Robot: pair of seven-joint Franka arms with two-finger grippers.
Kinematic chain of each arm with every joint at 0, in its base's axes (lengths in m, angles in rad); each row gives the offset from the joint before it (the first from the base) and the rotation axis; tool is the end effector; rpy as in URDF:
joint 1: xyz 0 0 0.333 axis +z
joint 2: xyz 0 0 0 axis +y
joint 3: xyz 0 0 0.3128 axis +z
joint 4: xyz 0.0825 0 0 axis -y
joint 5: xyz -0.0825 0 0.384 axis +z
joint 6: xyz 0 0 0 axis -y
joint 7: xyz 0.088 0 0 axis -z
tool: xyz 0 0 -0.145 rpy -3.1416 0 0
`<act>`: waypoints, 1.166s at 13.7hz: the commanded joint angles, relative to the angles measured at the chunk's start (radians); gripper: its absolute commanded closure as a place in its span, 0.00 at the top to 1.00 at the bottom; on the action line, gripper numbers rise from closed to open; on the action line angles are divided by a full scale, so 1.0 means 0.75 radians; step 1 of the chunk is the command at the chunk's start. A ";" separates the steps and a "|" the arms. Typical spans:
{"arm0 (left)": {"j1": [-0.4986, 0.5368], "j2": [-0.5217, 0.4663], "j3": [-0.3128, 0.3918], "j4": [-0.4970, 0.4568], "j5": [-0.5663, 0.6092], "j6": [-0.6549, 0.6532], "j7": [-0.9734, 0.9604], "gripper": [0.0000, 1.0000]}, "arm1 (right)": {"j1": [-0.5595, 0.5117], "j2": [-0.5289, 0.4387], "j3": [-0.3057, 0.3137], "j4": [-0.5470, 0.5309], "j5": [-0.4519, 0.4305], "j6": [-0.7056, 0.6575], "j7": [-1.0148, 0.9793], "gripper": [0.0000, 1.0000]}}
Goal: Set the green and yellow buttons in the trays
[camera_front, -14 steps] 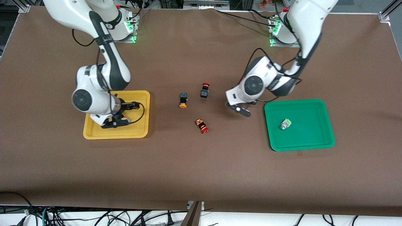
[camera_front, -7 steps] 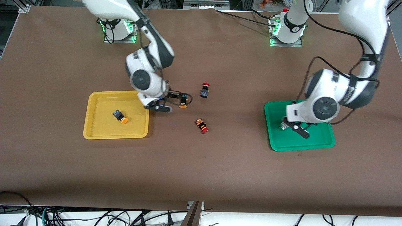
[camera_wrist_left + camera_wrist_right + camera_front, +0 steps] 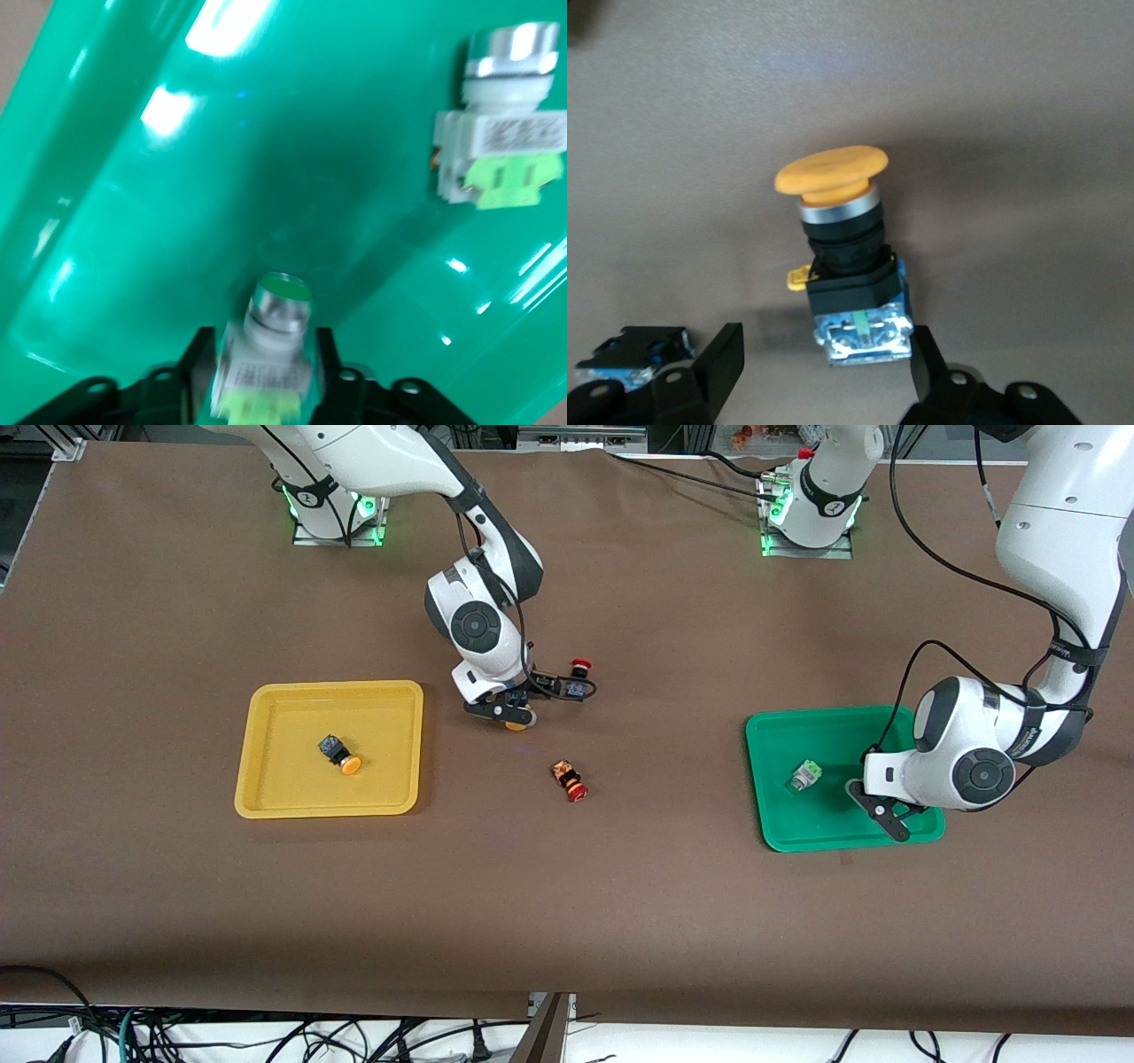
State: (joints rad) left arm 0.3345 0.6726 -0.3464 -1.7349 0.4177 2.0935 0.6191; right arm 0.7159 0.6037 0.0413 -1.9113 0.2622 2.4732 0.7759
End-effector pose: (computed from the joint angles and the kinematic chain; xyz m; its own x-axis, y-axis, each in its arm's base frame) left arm 0.6268 0.0319 0.1516 0.6309 -0.7314 -0.2590 -0.7393 -0.6679 0.0853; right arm 0.4468 0.4300 0.1333 0.9604 -0.2232 -0.1665 -0.2390 -0.9676 -0.0813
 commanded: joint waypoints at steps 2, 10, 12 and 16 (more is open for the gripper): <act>-0.006 -0.207 -0.102 0.029 -0.002 -0.171 0.009 1.00 | 0.011 -0.034 -0.020 -0.025 -0.002 0.014 0.000 0.78; -0.051 -0.359 -0.185 0.605 -0.260 -0.901 -0.363 1.00 | 0.011 -0.034 -0.057 -0.018 -0.063 0.020 -0.012 0.44; -0.230 -0.483 0.035 0.559 -0.268 -0.889 -0.404 1.00 | 0.003 -0.048 -0.061 -0.014 -0.063 0.012 -0.048 0.15; -0.366 -0.849 0.333 0.110 -0.593 -0.598 -0.847 1.00 | 0.001 -0.160 -0.208 0.000 -0.063 -0.216 -0.264 0.03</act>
State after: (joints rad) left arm 0.0733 0.2177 -0.1659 -1.4015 0.0412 1.5177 0.1222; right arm 0.7158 0.5552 -0.0584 -1.9032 0.2259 2.4126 0.6716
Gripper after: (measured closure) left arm 0.000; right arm 0.595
